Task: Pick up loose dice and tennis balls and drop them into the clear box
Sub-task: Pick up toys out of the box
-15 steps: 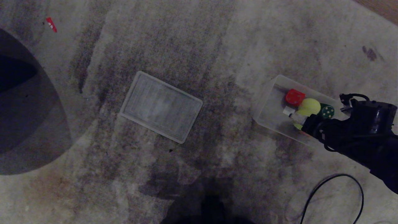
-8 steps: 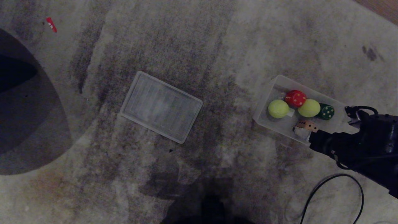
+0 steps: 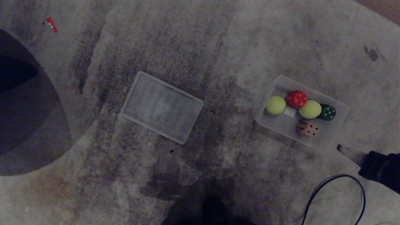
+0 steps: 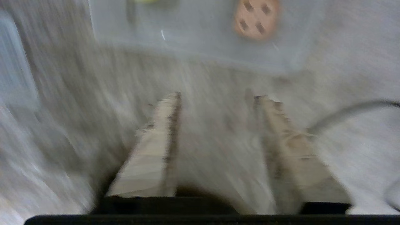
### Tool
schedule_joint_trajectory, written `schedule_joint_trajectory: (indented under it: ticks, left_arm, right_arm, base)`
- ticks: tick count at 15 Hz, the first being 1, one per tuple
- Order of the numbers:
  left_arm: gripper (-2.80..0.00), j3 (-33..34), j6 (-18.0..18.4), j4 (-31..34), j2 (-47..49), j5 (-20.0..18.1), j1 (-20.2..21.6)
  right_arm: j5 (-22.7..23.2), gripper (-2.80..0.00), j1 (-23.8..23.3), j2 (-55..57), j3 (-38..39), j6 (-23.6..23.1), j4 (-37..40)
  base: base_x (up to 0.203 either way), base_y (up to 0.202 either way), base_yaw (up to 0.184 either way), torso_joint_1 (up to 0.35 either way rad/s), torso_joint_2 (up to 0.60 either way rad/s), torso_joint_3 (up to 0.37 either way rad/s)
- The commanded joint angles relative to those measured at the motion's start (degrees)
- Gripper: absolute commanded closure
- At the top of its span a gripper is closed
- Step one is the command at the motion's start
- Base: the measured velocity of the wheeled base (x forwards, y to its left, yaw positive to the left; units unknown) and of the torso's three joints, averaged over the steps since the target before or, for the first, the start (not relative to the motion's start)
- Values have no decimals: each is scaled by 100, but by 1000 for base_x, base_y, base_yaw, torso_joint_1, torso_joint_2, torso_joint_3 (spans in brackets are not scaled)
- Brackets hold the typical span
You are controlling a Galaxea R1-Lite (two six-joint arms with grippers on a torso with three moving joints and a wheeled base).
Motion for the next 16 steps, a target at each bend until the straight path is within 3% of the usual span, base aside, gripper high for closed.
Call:
schedule_joint_trajectory:
  ticks: [1, 5, 8, 12, 16]
  left_arm:
    - [0, 9, -13, -5, 9, 4, -2]
    - [0, 9, -5, -5, 9, 4, -2]
    - [0, 9, -5, -5, 9, 4, -2]
    - [0, 9, -5, -5, 9, 4, -2]
    - [0, 9, -13, -5, 9, 4, -2]
  right_arm:
    - [-5, 0, -146, -1691, 217, -311, 1196]
    - [-11, 0, -269, -3687, 806, -947, 2820]
    - [-104, 0, -417, -5038, 1102, -1161, 3629]
    - [-106, 0, -427, -6514, 1243, -1323, 4058]
    - [-165, 0, -412, -6590, 1268, -1257, 4121]
  base:
    - [0, 0, 0, 0, 0, 0]
    - [0, 0, 0, 0, 0, 0]
    - [0, 0, 0, 0, 0, 0]
    - [0, 0, 0, 0, 0, 0]
    - [0, 0, 0, 0, 0, 0]
